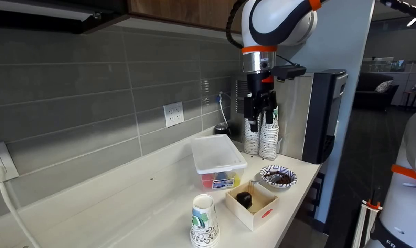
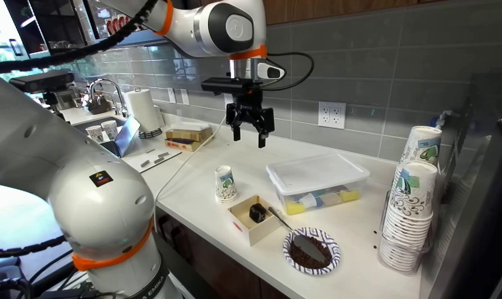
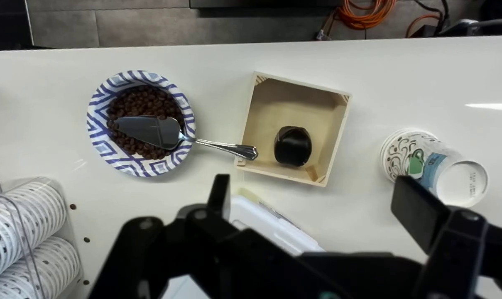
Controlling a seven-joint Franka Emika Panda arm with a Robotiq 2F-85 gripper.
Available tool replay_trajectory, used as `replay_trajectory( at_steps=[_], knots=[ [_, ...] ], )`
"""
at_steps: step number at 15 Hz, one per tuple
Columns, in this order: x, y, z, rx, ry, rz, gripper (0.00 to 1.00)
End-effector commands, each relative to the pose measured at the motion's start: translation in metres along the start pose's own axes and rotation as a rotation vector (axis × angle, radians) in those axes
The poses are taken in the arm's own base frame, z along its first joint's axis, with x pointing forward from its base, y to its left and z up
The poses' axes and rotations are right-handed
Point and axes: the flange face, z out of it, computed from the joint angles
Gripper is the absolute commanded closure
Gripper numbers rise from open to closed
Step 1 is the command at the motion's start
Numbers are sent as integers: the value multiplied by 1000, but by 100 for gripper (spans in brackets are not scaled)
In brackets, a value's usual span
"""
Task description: Move the black object to the counter
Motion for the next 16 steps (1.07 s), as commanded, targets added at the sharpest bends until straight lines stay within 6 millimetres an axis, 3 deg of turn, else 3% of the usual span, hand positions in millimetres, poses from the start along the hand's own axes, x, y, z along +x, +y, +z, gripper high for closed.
replay_trajectory(
  at_steps=[1,7,8,16],
  knots=[
    [-9,-1,21,32,38,3,0],
    [-29,-13,82,71,64,11,0],
    [-7,-16,76,75,61,15,0],
    [22,-38,141,85,83,6,0]
  ],
)
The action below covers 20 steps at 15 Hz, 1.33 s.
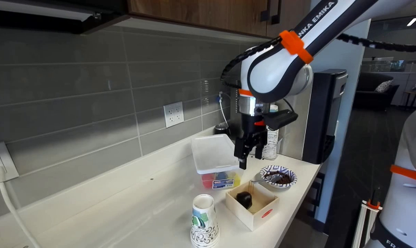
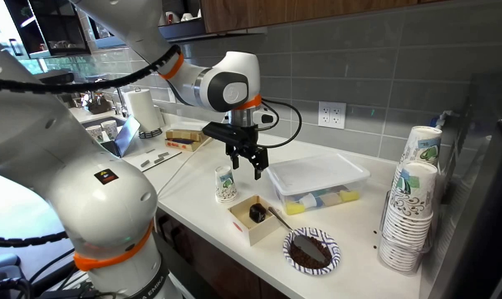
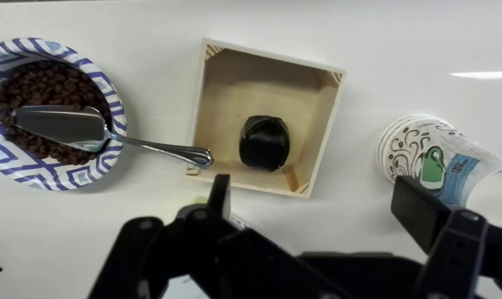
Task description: Move the black object to the counter
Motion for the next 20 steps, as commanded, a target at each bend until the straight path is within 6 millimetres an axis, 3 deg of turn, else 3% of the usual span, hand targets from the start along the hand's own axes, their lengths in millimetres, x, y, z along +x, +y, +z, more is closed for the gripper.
replay_trajectory(
  at_steps=[1,6,9,20],
  knots=[
    [9,-9,43,16,-23,10,0],
    [8,-15,90,4,-78,13,0],
    [9,-11,108,-4,-76,31,0],
    [17,23,125,14,-25,154,0]
  ],
)
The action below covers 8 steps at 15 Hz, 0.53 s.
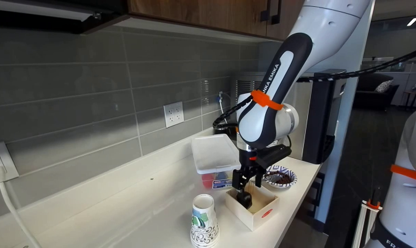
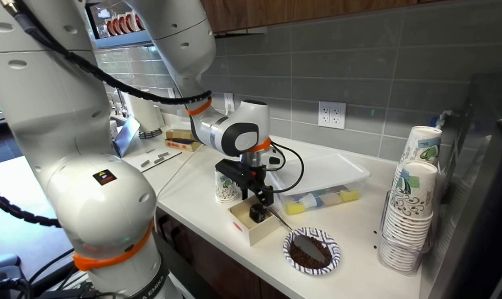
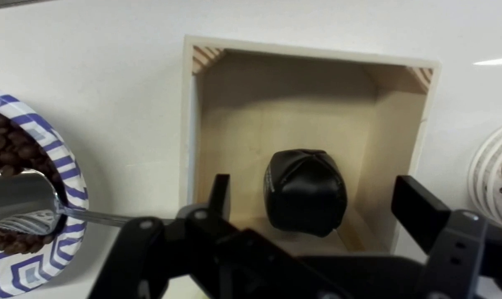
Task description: Move the black object to the counter
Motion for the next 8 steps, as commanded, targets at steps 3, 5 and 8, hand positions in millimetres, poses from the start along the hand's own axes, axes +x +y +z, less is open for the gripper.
replay_trajectory(
  at_steps=[3,5,8],
  knots=[
    [3,4,9,30,34,59,0],
    [3,3,12,33,34,70,0],
    [2,3,17,30,29,81,0]
  ],
)
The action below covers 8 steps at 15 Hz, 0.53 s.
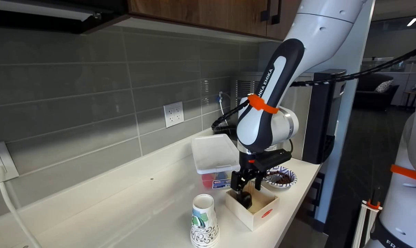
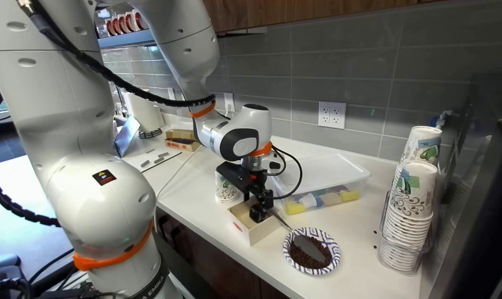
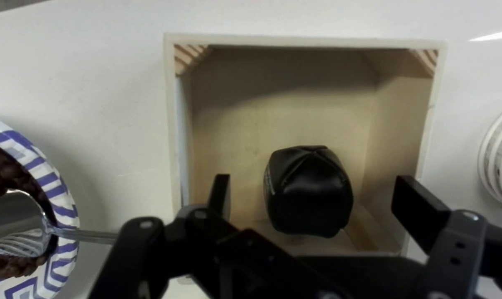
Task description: Move the black object to the counter
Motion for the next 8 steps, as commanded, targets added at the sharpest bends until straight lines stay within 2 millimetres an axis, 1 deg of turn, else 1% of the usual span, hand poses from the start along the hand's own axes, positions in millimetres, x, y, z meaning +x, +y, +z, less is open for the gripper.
replay_trajectory(
  at_steps=[1,3,4,5,6,7,8],
  knots=[
    [0,0,9,3,7,13,0],
    [-1,1,13,-1,3,15,0],
    [-1,1,15,-3,3,15,25],
    [-1,2,16,-8,4,14,26],
    [0,2,17,-10,8,16,32],
    [0,2,18,-12,17,17,42],
    [1,2,19,-15,28,19,50]
  ],
)
